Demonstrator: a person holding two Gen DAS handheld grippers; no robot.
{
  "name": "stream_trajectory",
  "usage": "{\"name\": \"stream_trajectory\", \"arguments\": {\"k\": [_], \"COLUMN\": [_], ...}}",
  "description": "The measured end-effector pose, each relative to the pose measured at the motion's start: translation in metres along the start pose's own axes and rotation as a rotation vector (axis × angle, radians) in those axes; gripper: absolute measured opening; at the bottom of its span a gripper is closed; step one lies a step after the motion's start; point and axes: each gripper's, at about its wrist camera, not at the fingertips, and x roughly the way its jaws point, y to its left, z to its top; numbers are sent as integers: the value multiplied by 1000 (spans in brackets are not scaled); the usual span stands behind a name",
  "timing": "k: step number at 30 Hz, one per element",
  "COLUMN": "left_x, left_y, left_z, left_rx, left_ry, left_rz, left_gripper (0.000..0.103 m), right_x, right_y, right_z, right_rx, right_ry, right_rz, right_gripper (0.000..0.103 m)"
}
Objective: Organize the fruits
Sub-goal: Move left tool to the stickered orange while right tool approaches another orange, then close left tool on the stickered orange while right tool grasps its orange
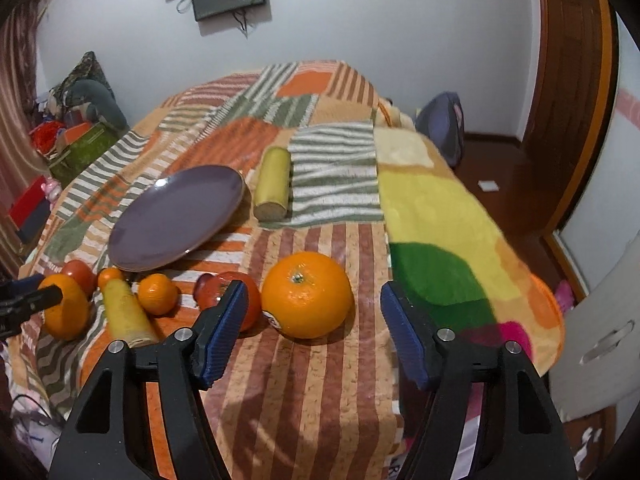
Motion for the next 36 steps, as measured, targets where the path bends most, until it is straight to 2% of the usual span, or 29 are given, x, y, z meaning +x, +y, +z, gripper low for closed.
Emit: {"name": "stream_trajectory", "arguments": {"k": [7, 12, 14, 19, 24, 29, 36], "left_x": [18, 22, 22, 22, 20, 16, -2], "left_y": [-5, -6, -6, -6, -3, -2, 0], "left_z": [-1, -1, -1, -2, -1, 0, 8], "left_rx": [1, 6, 7, 5, -11, -12, -12], "left_ry": [52, 55, 48, 44, 45, 36, -19], "left_rz": [2, 18, 31, 30, 17, 11, 1], "left_gripper": [72, 71, 67, 66, 66, 65, 65], "right_x": [22, 34, 35, 37, 37, 33, 20], "right_y": [-1, -2, -4, -5, -4, -7, -9], "right_z": [-3, -6, -6, -4, -3, -5, 4], "right_rx": [12, 20, 29, 29, 19, 60, 64], "right_ry": [60, 100, 99, 101, 96, 84, 38], "right_rz": [38, 55, 66, 84, 102, 103, 87], "right_gripper": [64, 64, 64, 64, 59, 57, 55]}}
